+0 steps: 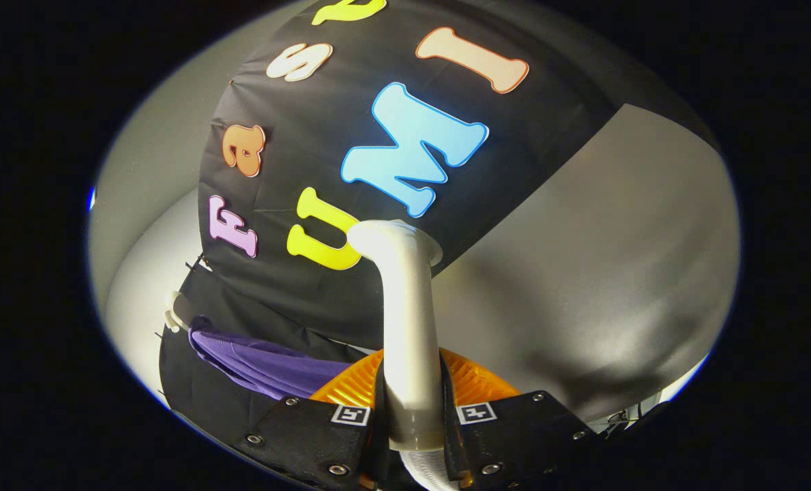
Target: Iron the clothes twice with a garment steamer, once on the left side and once on the right side.
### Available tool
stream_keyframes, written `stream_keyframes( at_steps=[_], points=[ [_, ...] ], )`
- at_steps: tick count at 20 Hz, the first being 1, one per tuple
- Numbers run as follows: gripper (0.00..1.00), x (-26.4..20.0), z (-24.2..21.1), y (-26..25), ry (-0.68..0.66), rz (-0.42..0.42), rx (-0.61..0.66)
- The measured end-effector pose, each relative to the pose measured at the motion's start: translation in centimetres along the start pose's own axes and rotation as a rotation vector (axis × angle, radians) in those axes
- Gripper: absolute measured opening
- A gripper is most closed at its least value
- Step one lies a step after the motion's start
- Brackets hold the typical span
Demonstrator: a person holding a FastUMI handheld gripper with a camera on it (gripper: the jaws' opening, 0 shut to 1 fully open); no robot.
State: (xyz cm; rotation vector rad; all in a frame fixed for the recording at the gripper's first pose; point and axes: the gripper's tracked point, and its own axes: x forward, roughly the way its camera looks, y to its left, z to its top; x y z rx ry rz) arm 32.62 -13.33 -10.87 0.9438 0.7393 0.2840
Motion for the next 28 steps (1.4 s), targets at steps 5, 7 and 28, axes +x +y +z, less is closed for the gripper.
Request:
stream_keyframes(
  at_steps=[5, 7, 28],
  points=[
    [0.32, -3.3, -4.7, 2.5, -0.068, -0.065, -0.062],
    [0.32, -4.5, -6.3, 3.9, -0.098, -0.082, -0.086],
    [0.31, -9.9, -19.6, 24.3, -0.542, -0.15, -0.636]
  ],
)
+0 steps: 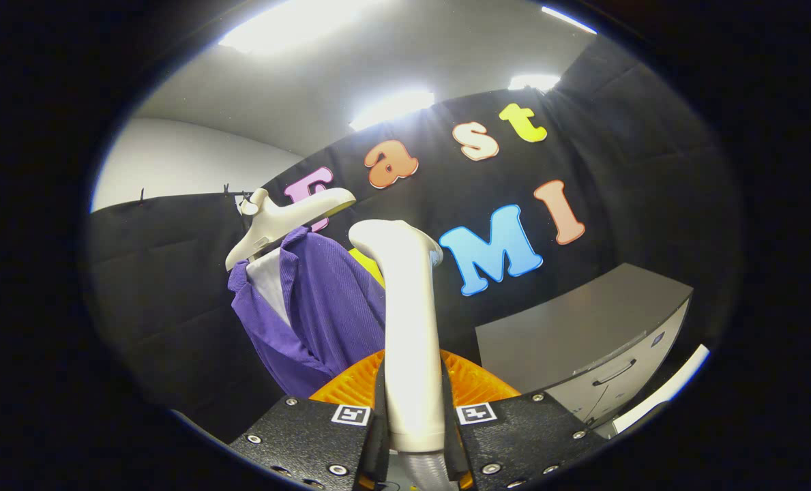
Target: Iron the clothes twice with a garment steamer, once on the left side and once on the right side.
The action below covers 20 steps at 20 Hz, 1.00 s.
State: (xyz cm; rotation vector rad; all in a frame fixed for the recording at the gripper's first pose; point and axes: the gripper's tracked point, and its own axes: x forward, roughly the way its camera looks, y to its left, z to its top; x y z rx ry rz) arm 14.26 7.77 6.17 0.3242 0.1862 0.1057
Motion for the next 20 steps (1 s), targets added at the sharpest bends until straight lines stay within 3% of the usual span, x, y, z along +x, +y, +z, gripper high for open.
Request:
stream_keyframes(
  at_steps=[9, 20],
  points=[
    [0.31, 1.0, 1.7, 6.7, -0.216, -0.041, -0.344],
    [0.32, 5.0, 0.0, 12.5, -0.415, -0.103, -0.608]
  ],
)
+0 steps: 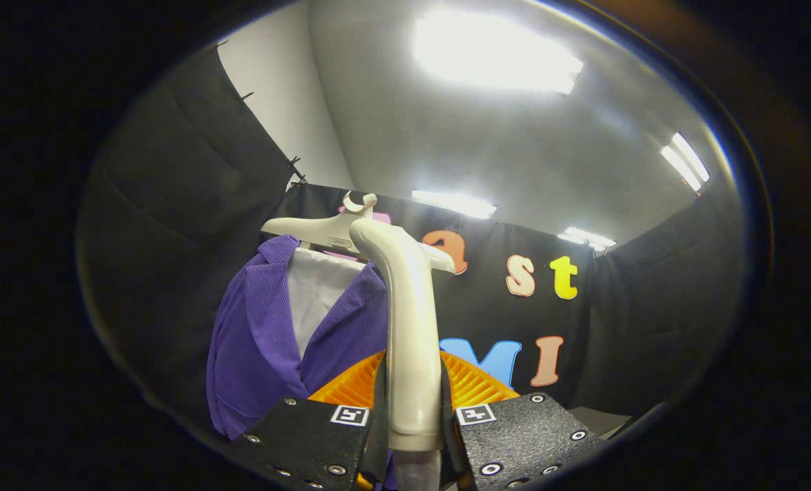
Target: Iron the clothes twice with a garment steamer, once on the left side and once on the right side.
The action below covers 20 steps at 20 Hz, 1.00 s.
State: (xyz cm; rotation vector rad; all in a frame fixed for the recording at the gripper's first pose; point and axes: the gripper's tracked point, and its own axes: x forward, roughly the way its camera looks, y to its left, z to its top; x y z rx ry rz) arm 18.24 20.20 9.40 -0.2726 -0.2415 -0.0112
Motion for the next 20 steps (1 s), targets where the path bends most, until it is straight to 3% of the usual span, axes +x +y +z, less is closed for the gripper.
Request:
stream_keyframes(
  at_steps=[6, 20],
  points=[
    [0.31, 0.9, -2.8, -0.1, 0.021, -0.064, -0.036],
    [0.32, -1.5, -10.9, 0.6, 0.113, -0.029, -0.127]
  ],
)
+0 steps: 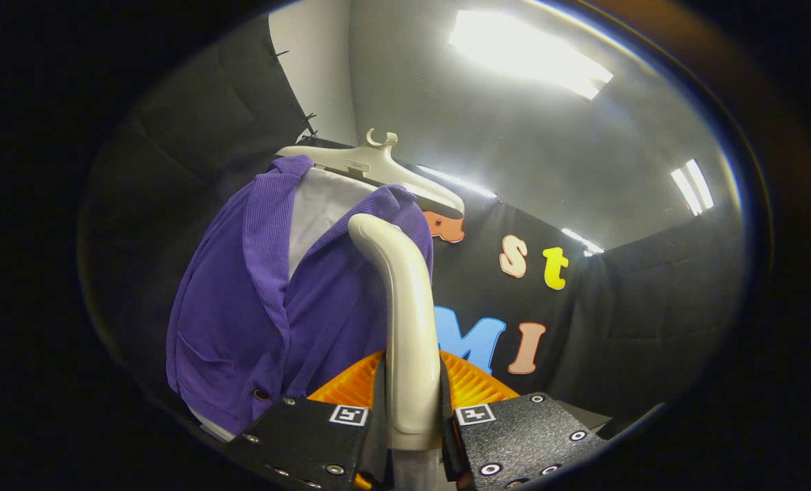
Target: Iron the clothes twice with a garment steamer, once on the left side and once on the right side.
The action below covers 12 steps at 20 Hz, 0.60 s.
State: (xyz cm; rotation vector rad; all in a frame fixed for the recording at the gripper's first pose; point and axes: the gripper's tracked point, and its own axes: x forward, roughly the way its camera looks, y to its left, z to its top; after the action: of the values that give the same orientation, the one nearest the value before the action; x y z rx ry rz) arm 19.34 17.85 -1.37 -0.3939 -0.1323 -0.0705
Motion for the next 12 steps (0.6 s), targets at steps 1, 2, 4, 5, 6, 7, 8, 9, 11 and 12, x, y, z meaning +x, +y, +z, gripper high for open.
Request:
stream_keyframes(
  at_steps=[1, 2, 4, 5, 6, 7, 8, 9, 11, 12],
  points=[
    [0.32, -0.4, -1.0, -0.1, 0.014, 0.001, -0.005],
    [0.32, -1.0, -2.0, 0.1, 0.032, 0.006, -0.01],
    [0.32, -1.7, -3.6, 0.4, 0.061, 0.022, -0.019],
    [0.32, -2.2, -4.3, 0.6, 0.069, 0.033, -0.026],
    [0.32, -2.4, -5.0, 0.6, 0.074, 0.04, -0.031],
    [0.32, -2.8, -5.8, 0.6, 0.084, 0.045, -0.036],
    [0.33, -2.9, -6.6, 0.6, 0.095, 0.048, -0.041],
    [0.33, -3.4, -7.4, 0.7, 0.106, 0.053, -0.043],
    [0.33, -4.3, -9.0, 1.1, 0.135, 0.067, -0.045],
    [0.33, -4.7, -9.7, 1.2, 0.151, 0.075, -0.053]
  ],
)
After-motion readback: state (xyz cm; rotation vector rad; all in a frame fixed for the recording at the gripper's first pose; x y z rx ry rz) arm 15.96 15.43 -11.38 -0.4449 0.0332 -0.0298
